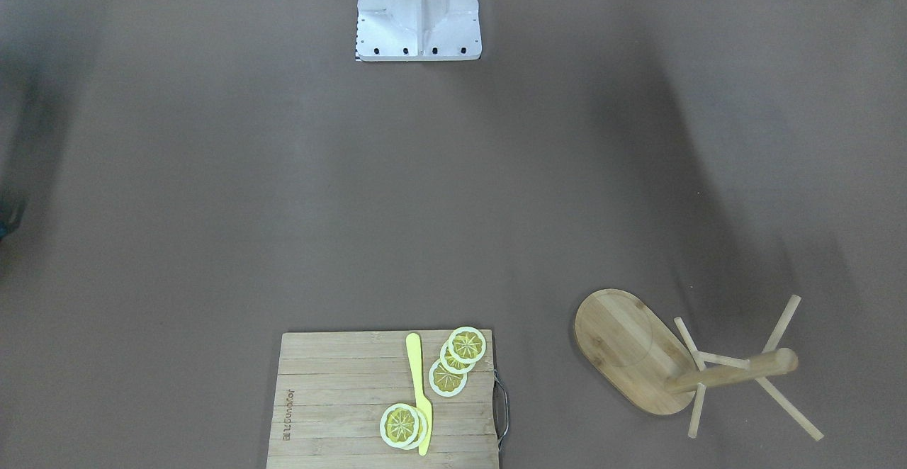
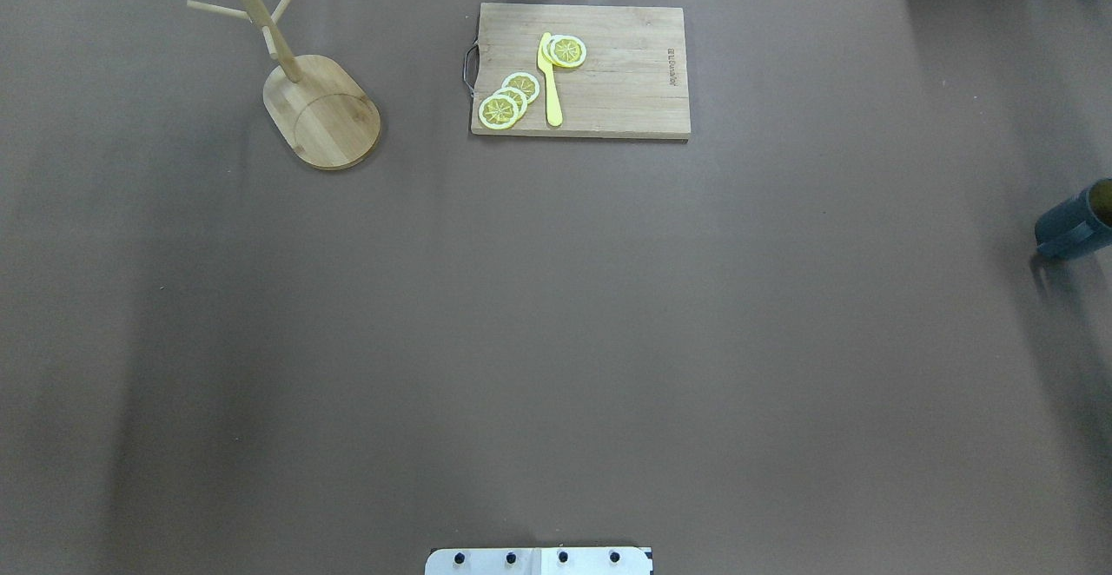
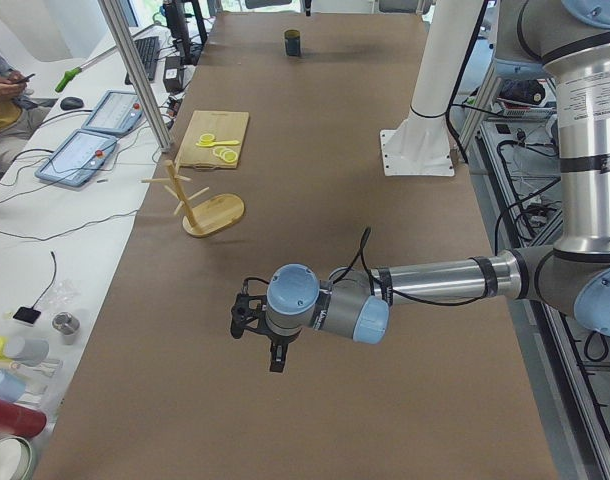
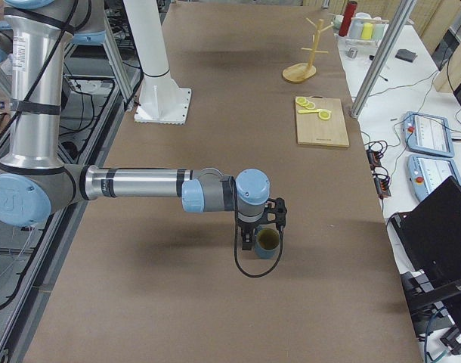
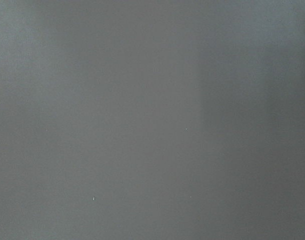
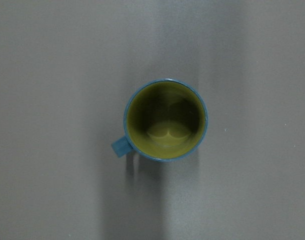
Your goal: Hang cup on storage rack
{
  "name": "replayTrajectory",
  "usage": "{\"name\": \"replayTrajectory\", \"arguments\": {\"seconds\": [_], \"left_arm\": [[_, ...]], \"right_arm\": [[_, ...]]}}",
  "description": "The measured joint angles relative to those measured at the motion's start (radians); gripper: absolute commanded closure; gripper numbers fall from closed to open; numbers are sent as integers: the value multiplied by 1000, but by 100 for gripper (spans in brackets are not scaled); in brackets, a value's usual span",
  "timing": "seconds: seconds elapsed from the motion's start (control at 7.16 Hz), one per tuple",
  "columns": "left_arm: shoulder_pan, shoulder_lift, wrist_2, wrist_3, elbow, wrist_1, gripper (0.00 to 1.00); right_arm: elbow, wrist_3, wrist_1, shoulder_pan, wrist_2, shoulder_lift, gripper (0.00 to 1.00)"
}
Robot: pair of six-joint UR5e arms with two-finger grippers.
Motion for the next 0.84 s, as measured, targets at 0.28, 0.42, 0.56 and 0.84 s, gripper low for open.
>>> {"name": "replayTrajectory", "arguments": {"seconds": [0.28,0.42,0.56,0.84], "left_arm": [[0,1,-9,-1,0,-1,2],[0,1,-10,0,-2,-4,2],[0,1,-10,0,-4,-10,2],[0,2,-10,-1,-1,-20,2]], "right_arm": [[-1,0,2,0,4,1,0],[-6,0,2,0,-2,3,0],[-9,0,3,0,-6,8,0],[-54,1,8,0,-13,43,0]]}}
